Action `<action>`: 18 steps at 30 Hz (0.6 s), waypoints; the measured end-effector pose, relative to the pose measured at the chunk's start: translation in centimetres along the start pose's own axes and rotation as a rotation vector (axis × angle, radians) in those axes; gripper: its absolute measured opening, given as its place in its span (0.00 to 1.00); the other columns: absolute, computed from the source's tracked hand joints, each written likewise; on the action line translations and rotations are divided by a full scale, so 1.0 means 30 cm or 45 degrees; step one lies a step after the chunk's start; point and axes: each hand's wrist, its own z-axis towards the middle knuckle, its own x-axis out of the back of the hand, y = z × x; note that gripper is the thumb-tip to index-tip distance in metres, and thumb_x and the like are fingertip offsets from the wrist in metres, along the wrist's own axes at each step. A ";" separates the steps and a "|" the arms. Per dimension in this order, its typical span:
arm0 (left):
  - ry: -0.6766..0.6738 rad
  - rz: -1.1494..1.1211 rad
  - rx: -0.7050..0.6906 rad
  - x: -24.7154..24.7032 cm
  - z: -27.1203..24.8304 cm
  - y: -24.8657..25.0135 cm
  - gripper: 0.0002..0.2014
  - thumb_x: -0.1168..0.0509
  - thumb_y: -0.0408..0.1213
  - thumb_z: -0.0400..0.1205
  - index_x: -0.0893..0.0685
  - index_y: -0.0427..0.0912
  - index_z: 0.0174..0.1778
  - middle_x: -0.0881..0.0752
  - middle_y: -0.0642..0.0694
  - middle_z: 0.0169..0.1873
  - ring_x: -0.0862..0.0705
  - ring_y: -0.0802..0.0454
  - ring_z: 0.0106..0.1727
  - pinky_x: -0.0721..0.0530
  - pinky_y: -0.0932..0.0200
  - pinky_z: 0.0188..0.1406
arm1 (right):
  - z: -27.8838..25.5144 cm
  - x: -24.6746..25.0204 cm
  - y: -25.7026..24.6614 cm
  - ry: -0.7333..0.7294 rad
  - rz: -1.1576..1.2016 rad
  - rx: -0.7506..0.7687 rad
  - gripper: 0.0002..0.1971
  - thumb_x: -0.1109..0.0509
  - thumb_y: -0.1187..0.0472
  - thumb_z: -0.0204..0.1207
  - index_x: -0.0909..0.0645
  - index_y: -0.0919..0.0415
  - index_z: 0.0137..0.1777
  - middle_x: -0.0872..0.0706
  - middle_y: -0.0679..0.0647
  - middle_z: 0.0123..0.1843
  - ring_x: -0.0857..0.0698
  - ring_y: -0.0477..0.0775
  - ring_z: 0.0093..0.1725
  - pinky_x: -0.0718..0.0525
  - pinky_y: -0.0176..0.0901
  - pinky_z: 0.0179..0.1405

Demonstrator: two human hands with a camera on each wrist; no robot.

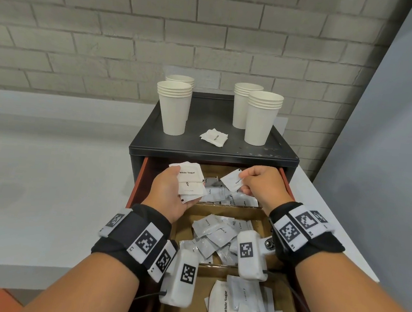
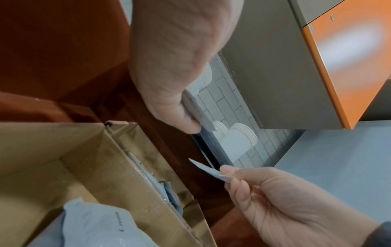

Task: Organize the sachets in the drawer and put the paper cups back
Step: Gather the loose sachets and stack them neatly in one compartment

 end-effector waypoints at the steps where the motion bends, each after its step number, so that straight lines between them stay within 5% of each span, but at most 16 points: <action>1: -0.004 0.002 -0.002 0.000 0.000 0.000 0.07 0.40 0.38 0.85 0.25 0.48 0.58 0.17 0.42 0.48 0.18 0.40 0.55 0.18 0.40 0.54 | 0.000 0.000 -0.001 0.000 -0.001 -0.005 0.08 0.36 0.70 0.79 0.15 0.61 0.46 0.14 0.59 0.50 0.17 0.46 0.35 0.18 0.30 0.34; 4: -0.007 0.014 -0.009 0.000 -0.001 0.000 0.07 0.40 0.38 0.85 0.25 0.48 0.58 0.17 0.43 0.48 0.18 0.41 0.52 0.18 0.40 0.53 | 0.002 -0.001 -0.002 -0.007 -0.013 -0.025 0.08 0.36 0.71 0.79 0.14 0.63 0.47 0.15 0.58 0.49 0.16 0.47 0.38 0.17 0.31 0.38; 7: -0.010 0.025 -0.006 0.000 -0.005 -0.002 0.07 0.40 0.37 0.85 0.25 0.48 0.58 0.17 0.42 0.48 0.18 0.41 0.51 0.18 0.41 0.51 | 0.003 -0.009 0.004 -0.073 -0.098 -0.021 0.11 0.35 0.74 0.76 0.15 0.61 0.50 0.16 0.57 0.55 0.16 0.54 0.53 0.15 0.41 0.52; 9: -0.005 0.045 0.000 -0.003 -0.004 -0.002 0.08 0.39 0.37 0.85 0.25 0.47 0.59 0.17 0.42 0.49 0.18 0.41 0.52 0.18 0.41 0.51 | 0.001 -0.014 0.007 -0.145 -0.156 0.003 0.12 0.35 0.74 0.76 0.17 0.60 0.55 0.17 0.57 0.55 0.19 0.52 0.51 0.17 0.46 0.57; 14: -0.015 0.157 0.012 -0.012 0.002 -0.009 0.08 0.40 0.34 0.85 0.24 0.45 0.59 0.16 0.41 0.47 0.17 0.42 0.48 0.16 0.44 0.46 | -0.037 -0.039 -0.026 -0.387 -0.062 0.052 0.12 0.33 0.62 0.79 0.21 0.58 0.62 0.18 0.50 0.47 0.19 0.45 0.42 0.17 0.33 0.40; 18: -0.104 0.239 0.023 -0.027 -0.010 -0.020 0.05 0.43 0.30 0.86 0.25 0.43 0.54 0.17 0.38 0.45 0.16 0.42 0.45 0.15 0.47 0.43 | -0.060 -0.086 -0.031 -0.565 0.004 0.056 0.18 0.28 0.60 0.76 0.25 0.55 0.65 0.17 0.52 0.44 0.17 0.45 0.39 0.16 0.35 0.37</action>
